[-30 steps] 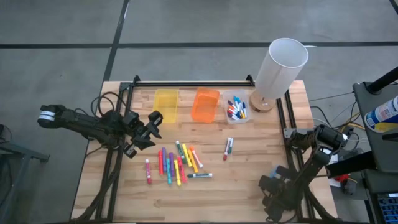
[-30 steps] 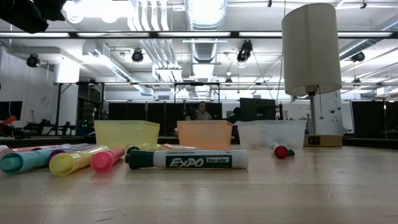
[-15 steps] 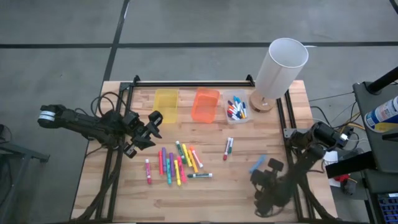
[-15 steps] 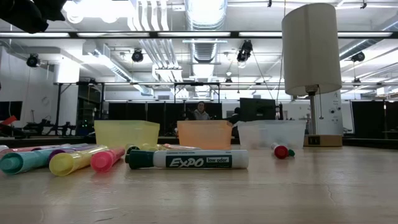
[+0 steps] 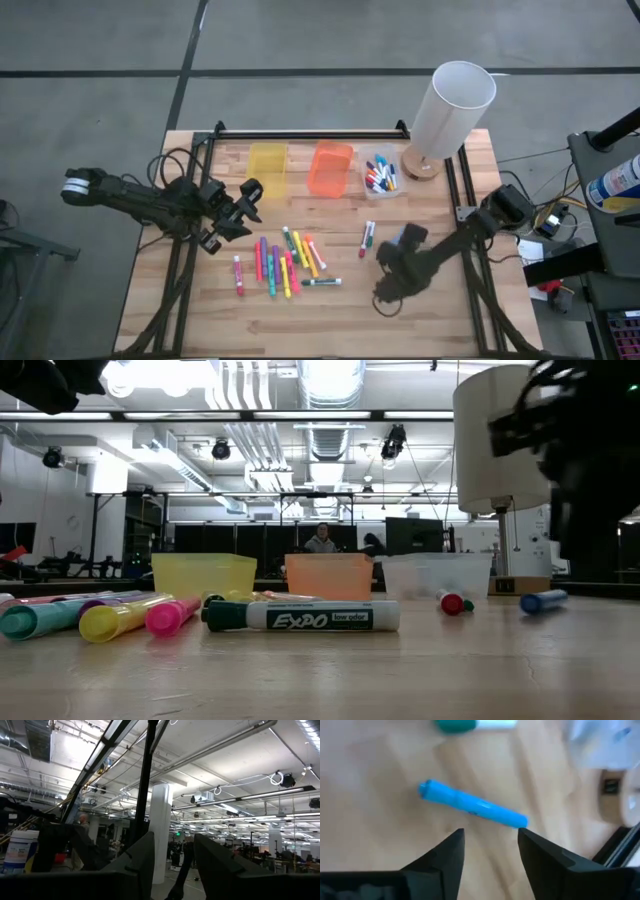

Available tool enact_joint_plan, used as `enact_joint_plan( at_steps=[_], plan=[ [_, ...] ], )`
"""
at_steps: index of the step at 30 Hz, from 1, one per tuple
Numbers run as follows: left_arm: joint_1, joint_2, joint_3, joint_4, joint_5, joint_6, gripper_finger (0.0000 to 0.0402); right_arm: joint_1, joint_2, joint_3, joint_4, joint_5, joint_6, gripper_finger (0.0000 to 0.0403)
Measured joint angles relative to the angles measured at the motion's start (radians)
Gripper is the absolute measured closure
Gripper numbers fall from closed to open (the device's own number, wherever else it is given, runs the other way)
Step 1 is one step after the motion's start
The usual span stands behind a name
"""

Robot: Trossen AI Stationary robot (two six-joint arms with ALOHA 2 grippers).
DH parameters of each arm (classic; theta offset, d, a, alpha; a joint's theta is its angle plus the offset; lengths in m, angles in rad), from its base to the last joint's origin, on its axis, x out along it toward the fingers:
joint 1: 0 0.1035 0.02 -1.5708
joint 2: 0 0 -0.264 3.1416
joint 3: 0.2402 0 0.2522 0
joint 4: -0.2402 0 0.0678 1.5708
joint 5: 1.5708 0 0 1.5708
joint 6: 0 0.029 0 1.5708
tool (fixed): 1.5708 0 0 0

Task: Pick & Place Markers
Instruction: Move the blue highlighter to the center of the table, then put the blue highlighter into the orange bin

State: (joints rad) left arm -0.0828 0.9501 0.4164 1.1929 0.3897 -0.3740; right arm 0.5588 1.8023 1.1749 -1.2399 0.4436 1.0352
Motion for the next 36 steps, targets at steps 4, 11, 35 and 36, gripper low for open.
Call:
enact_joint_plan(
  at_steps=[4,11,35,36],
  plan=[
    [0.000,0.000,0.000,-0.006,0.000,0.000,0.0268,-0.081,-0.002,-0.001,0.001,0.029,-0.019,0.0215],
    [0.000,0.000,0.000,-0.010,0.001,0.000,0.0268,-0.114,-0.006,0.001,0.126,0.129,-0.110,0.0228],
    [0.000,0.000,0.000,-0.016,0.001,0.000,0.0268,-0.251,-0.018,0.104,0.329,-0.145,0.169,0.0243],
    [0.000,0.000,0.000,-0.017,0.001,0.000,0.0268,-0.261,-0.018,0.104,0.329,-0.169,0.165,0.0243]
  ],
)
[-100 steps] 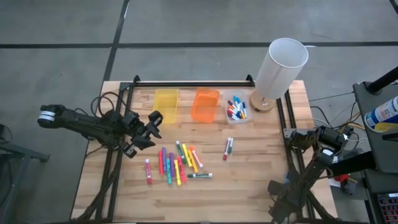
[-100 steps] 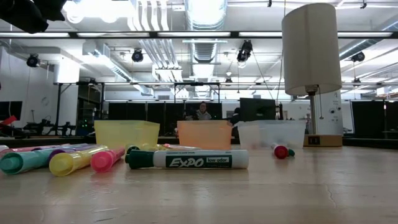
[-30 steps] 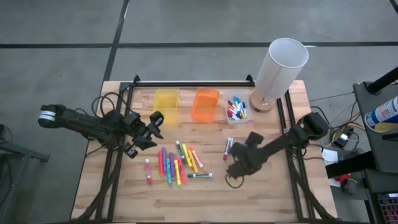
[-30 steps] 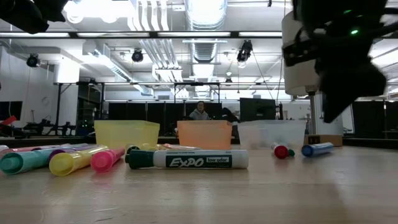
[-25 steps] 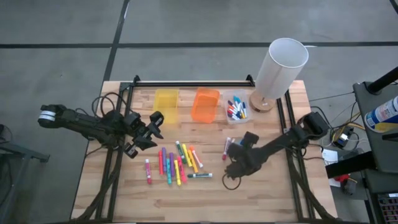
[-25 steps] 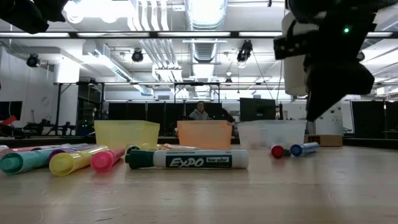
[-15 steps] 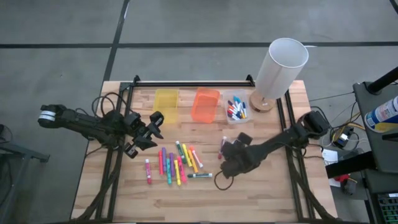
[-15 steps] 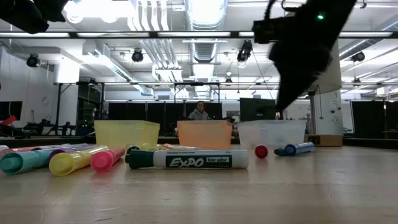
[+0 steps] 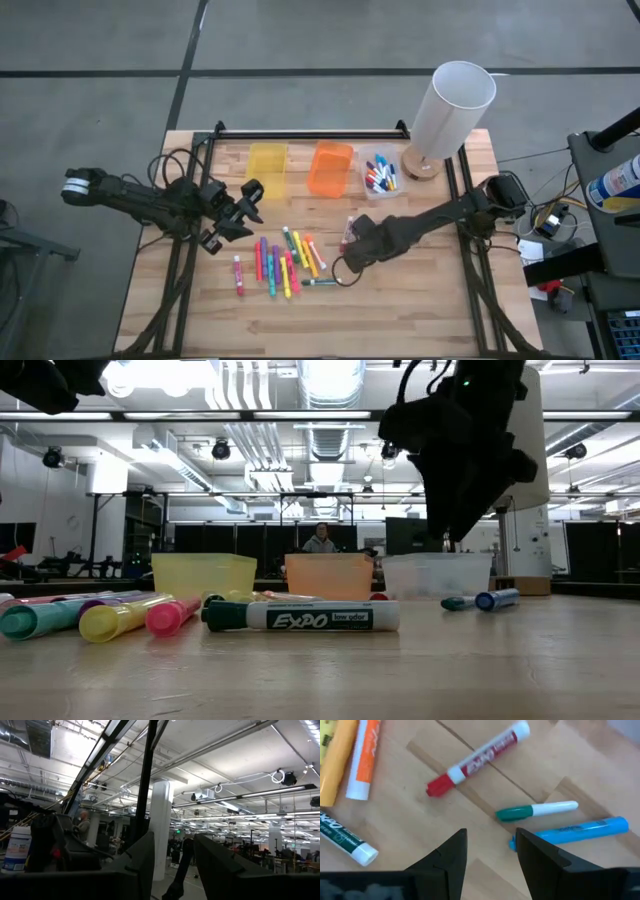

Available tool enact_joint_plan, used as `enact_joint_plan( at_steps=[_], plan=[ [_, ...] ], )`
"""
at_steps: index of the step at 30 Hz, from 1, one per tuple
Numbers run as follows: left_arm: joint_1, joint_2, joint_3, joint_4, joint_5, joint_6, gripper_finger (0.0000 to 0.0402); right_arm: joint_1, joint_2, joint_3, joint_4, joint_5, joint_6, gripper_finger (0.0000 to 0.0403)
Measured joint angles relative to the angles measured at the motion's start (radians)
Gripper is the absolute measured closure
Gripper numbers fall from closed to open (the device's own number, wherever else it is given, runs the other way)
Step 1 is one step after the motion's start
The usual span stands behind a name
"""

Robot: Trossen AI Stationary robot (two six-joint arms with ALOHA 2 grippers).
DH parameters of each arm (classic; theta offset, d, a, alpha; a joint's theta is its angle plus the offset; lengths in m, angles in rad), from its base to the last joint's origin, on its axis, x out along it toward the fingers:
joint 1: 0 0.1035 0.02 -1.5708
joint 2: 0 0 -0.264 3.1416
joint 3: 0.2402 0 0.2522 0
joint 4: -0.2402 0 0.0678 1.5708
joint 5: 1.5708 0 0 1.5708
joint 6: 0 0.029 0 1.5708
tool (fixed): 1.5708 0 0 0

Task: Pick & Place Markers
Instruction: Put the blue highlighter into the orange bin

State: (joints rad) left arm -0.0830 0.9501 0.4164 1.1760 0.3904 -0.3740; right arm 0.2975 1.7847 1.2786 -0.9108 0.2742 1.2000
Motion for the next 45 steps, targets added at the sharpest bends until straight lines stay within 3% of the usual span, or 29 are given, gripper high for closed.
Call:
enact_joint_plan(
  at_steps=[6,15,21,33,39,45],
  plan=[
    [0.000,0.000,0.000,-0.010,0.000,0.000,0.0268,-0.040,0.000,-0.032,-0.017,-0.142,0.045,0.0243],
    [0.000,0.000,0.000,-0.011,0.000,0.000,0.0268,-0.055,0.000,-0.052,-0.212,-0.193,0.153,0.0260],
    [0.000,0.000,0.000,-0.010,0.000,-0.003,0.0268,-0.091,0.000,-0.068,-0.296,-0.224,0.106,0.0262],
    [0.000,0.000,-0.001,-0.010,0.001,-0.008,0.0268,-0.261,-0.003,-0.128,-0.267,-0.257,0.085,0.0262],
    [0.000,0.000,-0.003,-0.010,0.001,-0.013,0.0268,-0.288,-0.003,-0.124,-0.149,-0.308,0.030,0.0262],
    [0.000,0.000,-0.003,-0.010,0.001,-0.006,0.0268,-0.324,-0.003,-0.124,-0.145,-0.381,0.061,0.0271]
  ],
)
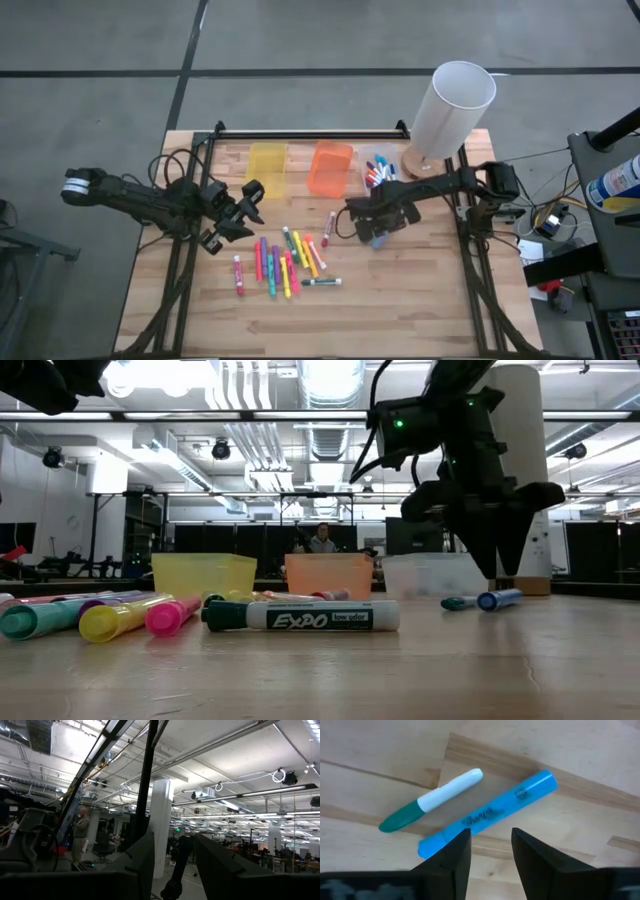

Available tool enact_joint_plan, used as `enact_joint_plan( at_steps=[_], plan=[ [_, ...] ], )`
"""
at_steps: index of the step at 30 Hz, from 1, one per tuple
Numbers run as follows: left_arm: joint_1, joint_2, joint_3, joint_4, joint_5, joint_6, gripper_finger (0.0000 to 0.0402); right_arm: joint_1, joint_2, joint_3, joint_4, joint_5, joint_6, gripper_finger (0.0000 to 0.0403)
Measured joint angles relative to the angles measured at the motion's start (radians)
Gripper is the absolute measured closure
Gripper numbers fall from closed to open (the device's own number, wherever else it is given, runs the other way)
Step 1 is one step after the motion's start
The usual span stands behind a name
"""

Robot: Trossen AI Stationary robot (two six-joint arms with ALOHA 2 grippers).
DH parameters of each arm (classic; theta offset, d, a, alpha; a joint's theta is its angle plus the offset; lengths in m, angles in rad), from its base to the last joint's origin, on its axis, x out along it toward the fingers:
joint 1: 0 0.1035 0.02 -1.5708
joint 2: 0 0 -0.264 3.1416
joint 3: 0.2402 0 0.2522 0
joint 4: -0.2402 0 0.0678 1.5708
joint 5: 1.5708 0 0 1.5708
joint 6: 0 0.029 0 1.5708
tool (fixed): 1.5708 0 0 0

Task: Pick & Place Markers
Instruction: Put the blue highlighter into the orange bin

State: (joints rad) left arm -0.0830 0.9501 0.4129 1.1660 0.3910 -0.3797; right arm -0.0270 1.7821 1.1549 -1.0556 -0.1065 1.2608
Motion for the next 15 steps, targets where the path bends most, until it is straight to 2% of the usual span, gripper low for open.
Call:
enact_joint_plan(
  at_steps=[6,15],
  plan=[
    [0.000,0.000,0.000,0.000,0.000,-0.008,0.0268,-0.027,0.000,-0.006,0.001,-0.028,0.085,0.0293],
    [0.000,0.000,0.000,0.000,0.000,-0.013,0.0268,-0.038,0.001,-0.050,-0.001,-0.113,0.083,0.0323]
  ],
)
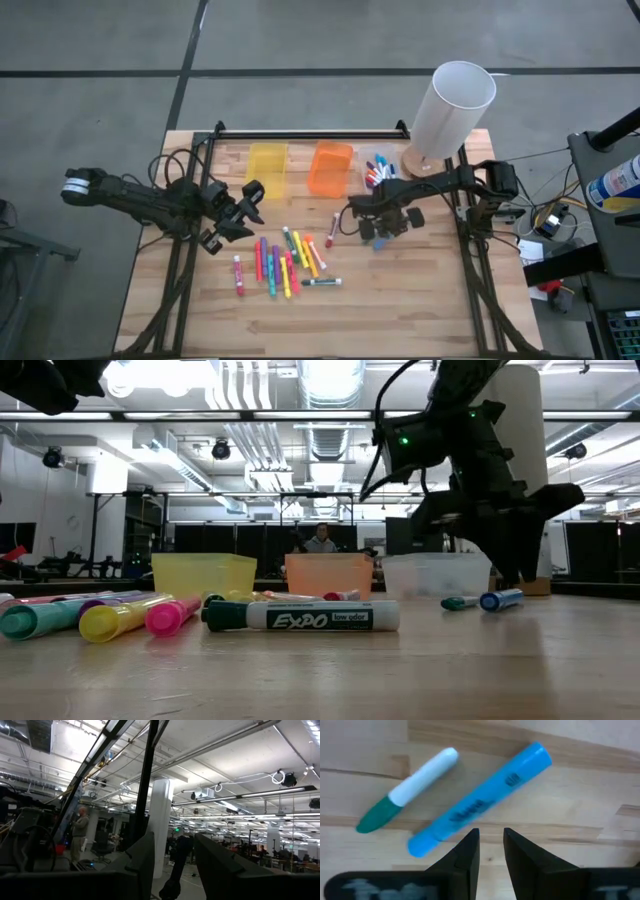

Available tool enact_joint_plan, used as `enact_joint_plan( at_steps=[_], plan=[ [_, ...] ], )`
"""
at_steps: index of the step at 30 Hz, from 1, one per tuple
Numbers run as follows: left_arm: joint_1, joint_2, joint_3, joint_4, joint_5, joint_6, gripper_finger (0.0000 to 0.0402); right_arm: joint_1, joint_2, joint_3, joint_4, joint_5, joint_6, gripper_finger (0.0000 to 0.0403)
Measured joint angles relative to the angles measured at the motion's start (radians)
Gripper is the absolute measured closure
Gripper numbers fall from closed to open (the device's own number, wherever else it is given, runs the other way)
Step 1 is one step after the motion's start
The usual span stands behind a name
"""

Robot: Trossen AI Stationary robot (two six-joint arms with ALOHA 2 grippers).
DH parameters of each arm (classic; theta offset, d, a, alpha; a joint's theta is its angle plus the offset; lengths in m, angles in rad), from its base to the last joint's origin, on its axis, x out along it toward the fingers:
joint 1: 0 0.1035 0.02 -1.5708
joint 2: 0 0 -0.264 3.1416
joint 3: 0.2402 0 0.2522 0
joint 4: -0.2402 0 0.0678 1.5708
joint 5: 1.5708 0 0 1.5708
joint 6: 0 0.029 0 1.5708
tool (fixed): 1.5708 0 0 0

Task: Pick & Place Markers
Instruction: Put the blue highlighter into the orange bin

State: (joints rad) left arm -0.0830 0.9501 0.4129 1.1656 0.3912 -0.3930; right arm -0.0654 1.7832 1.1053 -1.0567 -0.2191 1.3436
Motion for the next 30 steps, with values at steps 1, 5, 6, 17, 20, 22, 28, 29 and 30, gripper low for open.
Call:
enact_joint_plan(
  at_steps=[1,5,6,17,20,22,28,29,30],
  plan=[
    [0.000,0.000,0.000,0.000,0.000,0.002,0.0268,0.000,0.000,-0.005,-0.002,0.000,-0.009,0.0323],
    [0.000,0.000,0.000,0.000,0.000,0.003,0.0268,-0.001,0.000,-0.022,-0.009,0.000,-0.099,0.0316],
    [0.000,0.000,0.000,0.000,0.000,0.003,0.0268,-0.001,0.000,-0.022,-0.009,0.000,-0.135,0.0313],
    [0.000,0.000,0.000,0.000,0.000,0.004,0.0268,0.088,0.000,0.009,-0.005,0.062,-0.917,0.0312],
    [0.000,0.000,0.000,0.000,0.000,0.003,0.0268,0.107,0.000,0.016,-0.003,0.064,-0.939,0.0323],
    [0.000,0.000,0.000,0.000,0.000,0.003,0.0268,0.113,0.000,0.021,-0.001,0.032,-0.996,0.0331],
    [0.000,0.000,0.000,0.000,0.000,0.004,0.0268,0.121,-0.001,0.030,0.030,0.045,-1.288,0.0340],
    [0.000,0.000,0.000,0.000,0.000,0.004,0.0268,0.121,-0.001,0.030,0.029,0.046,-1.307,0.0339],
    [0.000,0.000,0.000,0.000,0.000,0.004,0.0268,0.121,-0.001,0.030,0.025,0.061,-1.313,0.0338]
  ],
)
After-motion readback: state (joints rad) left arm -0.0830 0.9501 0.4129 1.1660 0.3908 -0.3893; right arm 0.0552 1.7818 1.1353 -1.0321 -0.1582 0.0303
